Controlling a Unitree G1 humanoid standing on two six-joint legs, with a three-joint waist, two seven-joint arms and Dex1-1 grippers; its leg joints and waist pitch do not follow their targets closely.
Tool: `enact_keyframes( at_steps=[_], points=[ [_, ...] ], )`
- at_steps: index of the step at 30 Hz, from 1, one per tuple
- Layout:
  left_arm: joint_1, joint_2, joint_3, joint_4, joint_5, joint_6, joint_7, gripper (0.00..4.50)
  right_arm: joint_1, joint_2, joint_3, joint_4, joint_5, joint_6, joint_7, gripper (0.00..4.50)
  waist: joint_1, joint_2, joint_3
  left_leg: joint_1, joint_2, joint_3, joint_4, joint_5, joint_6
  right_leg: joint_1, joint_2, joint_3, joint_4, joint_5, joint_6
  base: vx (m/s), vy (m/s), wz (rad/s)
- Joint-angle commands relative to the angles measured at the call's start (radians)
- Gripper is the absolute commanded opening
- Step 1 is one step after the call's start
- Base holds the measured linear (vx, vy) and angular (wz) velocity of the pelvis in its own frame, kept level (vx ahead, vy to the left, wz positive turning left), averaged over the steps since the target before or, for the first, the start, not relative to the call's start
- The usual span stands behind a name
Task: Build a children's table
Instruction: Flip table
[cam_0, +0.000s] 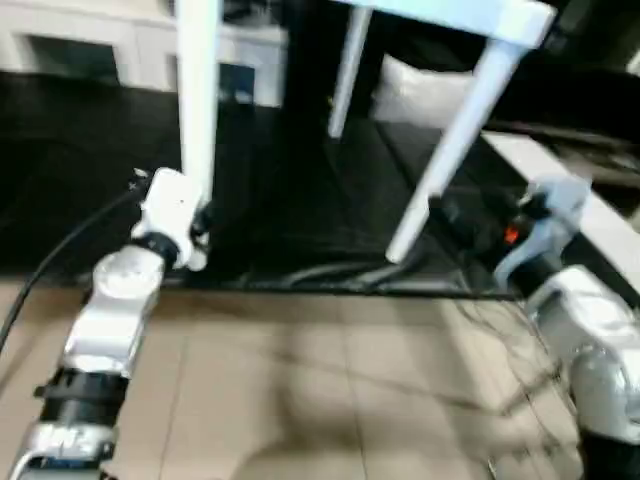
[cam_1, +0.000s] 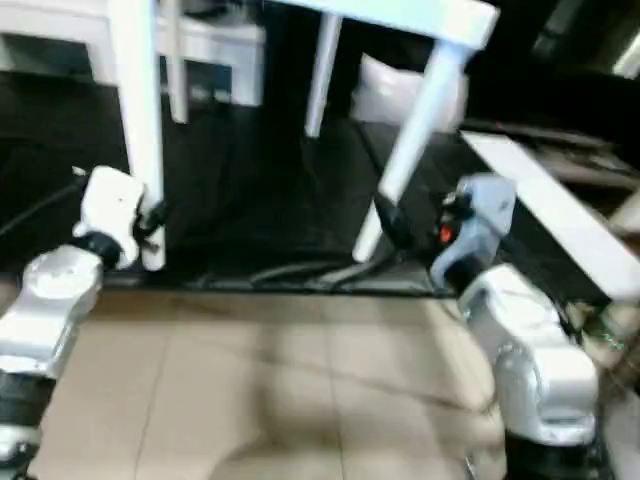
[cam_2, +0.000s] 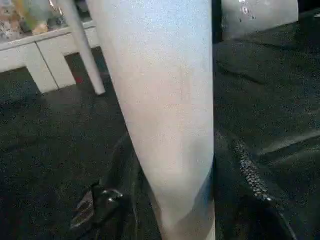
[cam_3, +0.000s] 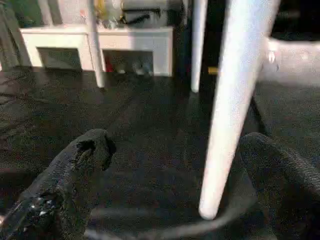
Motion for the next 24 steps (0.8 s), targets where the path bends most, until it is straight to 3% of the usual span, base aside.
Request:
enact_keyframes(
  at_steps=[1, 2, 3, 4, 6, 7, 8, 10, 12, 14, 15, 17, 18, 19, 20, 21, 22, 23, 24],
  points=[
    [0.025, 0.021, -0.098, 0.024, 0.087, 0.026, -0.066, 1.56, 0.005, 0.002, 0.000, -0.018, -0.013, 0.033, -0.028, 4.50, -0.033, 0.043, -0.041, 0.022, 0.059, -0.032, -0.124, -0.445, -0.098, -0.002, -0.032, 0.030, -0.113, -0.398, -0.060, 0.000, 0.000, 0.00],
    [0.030, 0.011, -0.098, 0.018, 0.075, 0.057, -0.070, 1.56, 0.017, 0.008, 0.013, -0.019, -0.022, 0.047, -0.047, 4.50, -0.032, 0.051, -0.039, 0.022, 0.065, -0.033, -0.139, -0.514, -0.107, -0.002, -0.025, 0.031, -0.107, -0.302, -0.069, 0.000, 0.000, 0.00],
    [0.035, 0.008, -0.104, 0.005, 0.077, 0.061, -0.068, 1.56, 0.037, 0.017, 0.029, -0.022, -0.030, 0.065, -0.066, 4.50, -0.041, 0.058, -0.028, 0.030, 0.063, -0.030, -0.156, -0.639, -0.116, -0.001, -0.023, 0.029, -0.110, -0.225, -0.092, 0.000, 0.000, 0.00],
    [0.035, 0.008, -0.105, 0.004, 0.077, 0.061, -0.068, 1.56, 0.038, 0.017, 0.030, -0.022, -0.030, 0.066, -0.067, 4.50, -0.043, 0.052, -0.028, 0.031, 0.061, -0.027, -0.155, -0.655, -0.111, 0.002, -0.027, 0.028, -0.118, -0.256, -0.088, 0.000, 0.000, 0.00],
    [0.041, 0.009, -0.113, -0.003, 0.090, 0.076, -0.064, 1.56, 0.059, 0.031, 0.045, -0.029, -0.046, 0.065, -0.082, 4.50, -0.044, 0.045, -0.030, 0.032, 0.054, -0.022, -0.145, -0.637, -0.098, 0.000, -0.046, 0.037, -0.137, -0.354, -0.077, 0.000, 0.000, 0.00],
    [0.044, 0.008, -0.113, -0.004, 0.090, 0.075, -0.064, 1.56, 0.070, 0.032, 0.056, -0.031, -0.061, 0.056, -0.085, 4.50, -0.043, 0.041, -0.030, 0.029, 0.051, -0.017, -0.142, -0.578, -0.085, 0.000, -0.057, 0.044, -0.150, -0.407, -0.065, 0.000, 0.000, 0.00],
    [0.045, 0.008, -0.113, -0.004, 0.090, 0.074, -0.064, 1.56, 0.075, 0.032, 0.061, -0.031, -0.069, 0.052, -0.087, 4.50, -0.043, 0.041, -0.030, 0.029, 0.051, -0.017, -0.142, -0.578, -0.085, 0.000, -0.057, 0.044, -0.150, -0.407, -0.065, 0.000, 0.000, 0.00],
    [0.048, 0.014, -0.118, -0.005, 0.087, 0.064, -0.065, 1.56, 0.082, 0.038, 0.068, -0.034, -0.074, 0.051, -0.089, 4.50, -0.040, 0.038, -0.031, 0.025, 0.052, -0.010, -0.144, -0.493, -0.073, 0.004, -0.061, 0.051, -0.153, -0.388, -0.061, 0.000, 0.000, 0.00],
    [0.047, 0.018, -0.108, -0.003, 0.083, 0.056, -0.059, 1.56, 0.086, 0.055, 0.071, -0.044, -0.066, 0.038, -0.089, 4.50, -0.040, 0.040, -0.026, 0.018, 0.054, -0.009, -0.149, -0.466, -0.073, 0.003, -0.058, 0.052, -0.150, -0.350, -0.063, 0.000, 0.000, 0.00],
    [0.043, 0.020, -0.101, 0.001, 0.087, 0.060, -0.052, 1.56, 0.086, 0.059, 0.075, -0.049, -0.062, 0.035, -0.087, 4.50, -0.040, 0.042, -0.023, 0.030, 0.053, -0.008, -0.150, -0.523, -0.076, 0.000, -0.055, 0.048, -0.152, -0.404, -0.057, 0.000, 0.000, 0.00],
    [0.043, 0.020, -0.101, 0.001, 0.087, 0.060, -0.052, 1.56, 0.086, 0.059, 0.075, -0.049, -0.062, 0.035, -0.087, 4.50, -0.042, 0.043, -0.018, 0.043, 0.052, -0.010, -0.149, -0.593, -0.074, -0.001, -0.052, 0.038, -0.164, -0.482, -0.047, 0.000, 0.000, 0.00],
    [0.030, 0.027, -0.089, 0.019, 0.098, 0.073, -0.035, 1.56, 0.083, 0.048, 0.107, -0.057, -0.068, 0.041, -0.065, 4.50, -0.051, 0.050, -0.009, 0.075, 0.050, -0.012, -0.147, -0.731, -0.057, 0.002, -0.029, 0.000, -0.186, -0.571, -0.037, 0.000, 0.000, 0.00],
    [0.027, 0.029, -0.087, 0.023, 0.100, 0.073, -0.034, 1.56, 0.082, 0.044, 0.117, -0.058, -0.078, 0.039, -0.065, 4.50, -0.055, 0.056, -0.005, 0.086, 0.052, -0.012, -0.151, -0.780, -0.056, 0.004, -0.018, -0.020, -0.187, -0.571, -0.038, 0.000, 0.000, 0.00],
    [0.026, 0.030, -0.087, 0.024, 0.100, 0.072, -0.034, 1.56, 0.081, 0.043, 0.120, -0.059, -0.083, 0.037, -0.066, 4.50, -0.059, 0.073, 0.005, 0.076, 0.063, -0.004, -0.193, -0.891, -0.059, 0.032, 0.013, -0.065, -0.163, -0.514, -0.040, 0.000, 0.000, 0.00],
    [0.025, 0.032, -0.088, 0.025, 0.101, 0.070, -0.037, 1.56, 0.080, 0.053, 0.115, -0.059, -0.073, 0.043, -0.067, 4.50, -0.012, 0.080, -0.003, -0.070, 0.049, 0.004, -0.288, -0.998, -0.032, 0.184, 0.027, -0.066, 0.061, -0.228, -0.038, -0.040, -0.013, 0.21],
    [0.025, 0.033, -0.087, 0.026, 0.100, 0.069, -0.038, 1.56, 0.080, 0.051, 0.118, -0.060, -0.077, 0.044, -0.067, 4.50, 0.040, 0.092, 0.006, -0.090, 0.035, 0.047, -0.283, -0.986, 0.003, 0.188, 0.047, -0.059, 0.082, -0.197, -0.016, -0.040, -0.013, 0.21],
    [0.024, 0.034, -0.086, 0.027, 0.098, 0.067, -0.040, 1.56, 0.079, 0.047, 0.126, -0.062, -0.087, 0.042, -0.065, 4.50, 0.019, 0.046, -0.012, -0.077, -0.029, 0.069, -0.201, -0.636, 0.086, 0.171, -0.019, 0.020, 0.023, -0.567, 0.012, -0.003, -0.045, 0.51],
    [0.023, 0.037, -0.088, 0.028, 0.100, 0.064, -0.044, 1.56, 0.081, 0.051, 0.128, -0.060, -0.100, 0.030, -0.069, 4.50, -0.003, 0.004, -0.014, 0.010, -0.023, -0.010, 0.154, -0.188, 0.158, 0.057, -0.233, 0.084, -0.286, -1.137, -0.080, 0.089, -0.100, 0.62],
    [0.022, 0.038, -0.089, 0.029, 0.100, 0.063, -0.046, 1.56, 0.082, 0.057, 0.125, -0.059, -0.104, 0.021, -0.075, 4.50, 0.001, 0.023, 0.013, -0.078, -0.027, -0.039, 0.180, -0.045, 0.151, 0.119, -0.247, 0.106, -0.279, -1.168, -0.125, 0.089, -0.100, 0.62]
  ],
)
